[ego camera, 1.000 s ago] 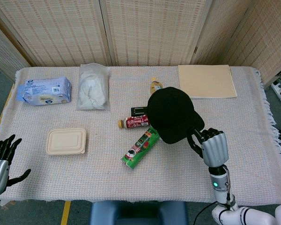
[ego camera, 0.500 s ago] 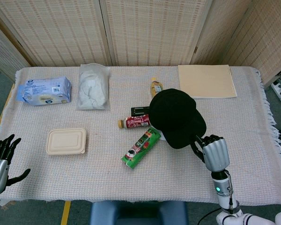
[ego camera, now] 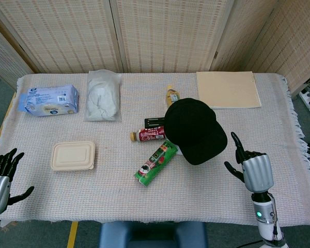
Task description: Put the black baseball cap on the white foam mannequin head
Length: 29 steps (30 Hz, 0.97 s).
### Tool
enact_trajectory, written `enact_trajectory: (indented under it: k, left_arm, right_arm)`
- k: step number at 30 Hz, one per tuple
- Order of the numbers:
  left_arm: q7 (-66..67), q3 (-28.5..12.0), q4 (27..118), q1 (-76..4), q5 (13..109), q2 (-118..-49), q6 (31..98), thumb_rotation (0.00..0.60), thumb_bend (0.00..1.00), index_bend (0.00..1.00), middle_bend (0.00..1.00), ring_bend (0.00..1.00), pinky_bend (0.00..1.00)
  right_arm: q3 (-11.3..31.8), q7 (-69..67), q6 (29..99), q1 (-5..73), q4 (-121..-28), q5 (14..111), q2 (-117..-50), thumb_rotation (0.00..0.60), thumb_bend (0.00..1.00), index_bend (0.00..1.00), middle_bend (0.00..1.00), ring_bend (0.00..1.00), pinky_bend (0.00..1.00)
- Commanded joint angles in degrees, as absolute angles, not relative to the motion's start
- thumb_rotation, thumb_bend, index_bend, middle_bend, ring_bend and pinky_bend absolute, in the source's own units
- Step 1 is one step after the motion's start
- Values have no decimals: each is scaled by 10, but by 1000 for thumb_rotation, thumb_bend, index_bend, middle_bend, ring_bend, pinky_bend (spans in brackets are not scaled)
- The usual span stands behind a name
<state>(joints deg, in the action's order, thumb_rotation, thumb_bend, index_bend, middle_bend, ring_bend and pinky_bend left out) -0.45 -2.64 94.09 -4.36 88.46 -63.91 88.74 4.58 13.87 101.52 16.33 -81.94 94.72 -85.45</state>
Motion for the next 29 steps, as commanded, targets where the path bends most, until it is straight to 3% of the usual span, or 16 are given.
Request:
enact_trajectory:
  k: [1,3,6,9,11,15,29]
  left_arm:
    - [-4,-26,942,-44,885,-638,886,600,222,124,0,3,25]
    - [-4,-25,942,-44,885,-637,884,600,222,124,0,3,25]
    - [-2,-25,943,-45,881,-636,879,600,221,124,0,2,25]
    - [0,-27,943,-48,867,-634,867,600,221,126,0,2,25]
    - [5,-28,945,-50,861,-634,861,600,221,127,0,0,25]
    - [21,-28,940,-51,861,-643,860,600,222,127,0,0,25]
    - [29,-20,936,-51,877,-650,866,600,221,127,0,0,26]
  right_arm:
    - [35,159,1011,132,-874,922,-808,600,1,0,588,769,1000]
    - [27,183,996,110,-919,889,-769,600,0,0,448,623,934]
    - [18,223,980,85,-972,845,-721,600,1,0,217,331,623]
    - [11,226,975,63,-986,818,-694,600,0,0,94,136,414]
    - [9,204,971,54,-979,813,-686,600,0,0,51,64,319]
    - [5,136,954,38,-952,804,-669,600,2,0,3,5,224]
    - [9,108,930,34,-939,832,-657,600,1,0,0,4,206]
